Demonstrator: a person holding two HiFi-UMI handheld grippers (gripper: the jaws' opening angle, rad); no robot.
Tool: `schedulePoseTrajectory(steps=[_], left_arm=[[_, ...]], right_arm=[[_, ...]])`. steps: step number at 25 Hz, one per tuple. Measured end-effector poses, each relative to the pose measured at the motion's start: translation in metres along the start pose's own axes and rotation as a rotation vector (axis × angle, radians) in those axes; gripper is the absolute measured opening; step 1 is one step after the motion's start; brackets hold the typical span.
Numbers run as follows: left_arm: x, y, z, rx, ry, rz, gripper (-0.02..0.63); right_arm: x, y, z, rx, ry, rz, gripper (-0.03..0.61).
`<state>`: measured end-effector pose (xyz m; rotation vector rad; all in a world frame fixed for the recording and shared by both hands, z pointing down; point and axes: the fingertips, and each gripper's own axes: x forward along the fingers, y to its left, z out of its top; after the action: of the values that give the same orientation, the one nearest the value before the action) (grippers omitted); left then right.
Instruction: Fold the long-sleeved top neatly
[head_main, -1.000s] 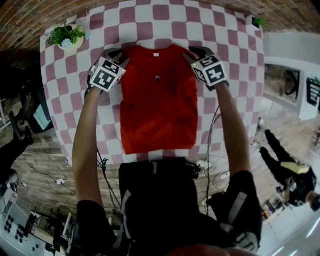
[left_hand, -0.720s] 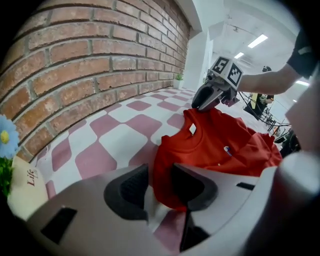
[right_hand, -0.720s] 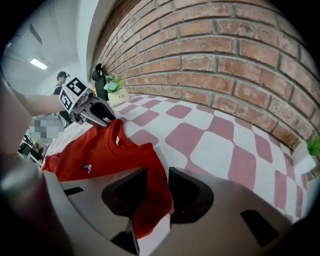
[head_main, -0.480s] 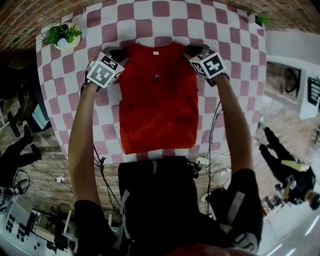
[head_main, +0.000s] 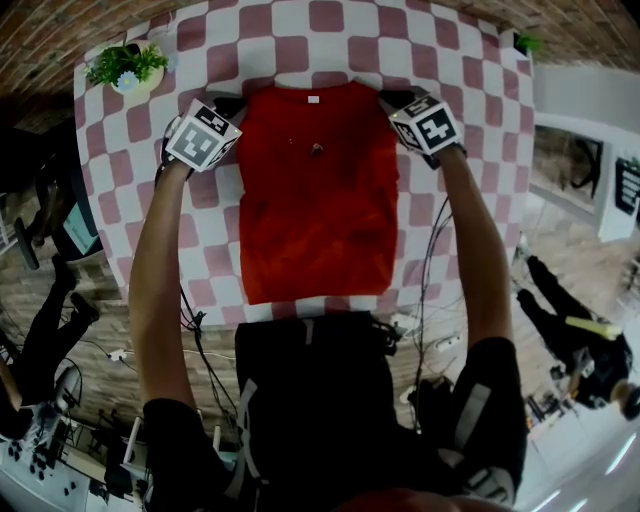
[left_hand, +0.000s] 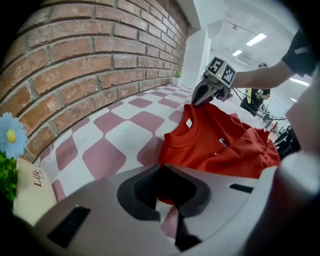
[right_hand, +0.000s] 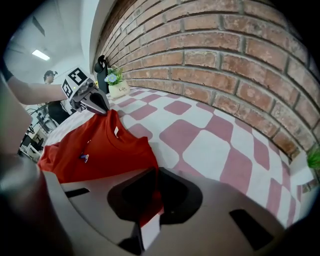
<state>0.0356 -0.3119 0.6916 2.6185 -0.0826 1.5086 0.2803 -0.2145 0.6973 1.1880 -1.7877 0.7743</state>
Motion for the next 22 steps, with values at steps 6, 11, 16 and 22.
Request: schedulePoseTrajectory(steps=[6,11,16,22], left_arm=[[-0.01,0.016,0.009,0.024,-0.06,0.079,0.017],[-0.035,0.035,0.033,0.058,-0.13,0.192,0.017],[-0.069,0.045,0.059,0.093,-0.201,0.272,0.017],[-0.118,0.043,0.087,0.161,-0.277,0.366,0.017]], right_arm=[[-0.007,-0.011,0.02,-0.02,-0.05,-0.061,0.023],[-0.029,-0.024,0.053,-0.049,-0.115,-0.126,0.023],[-0.06,-0.03,0.084,-0.076,-0.176,-0.189,0.023],[-0.113,-0.024,0.116,-0.092,-0.263,-0.256,0.023]])
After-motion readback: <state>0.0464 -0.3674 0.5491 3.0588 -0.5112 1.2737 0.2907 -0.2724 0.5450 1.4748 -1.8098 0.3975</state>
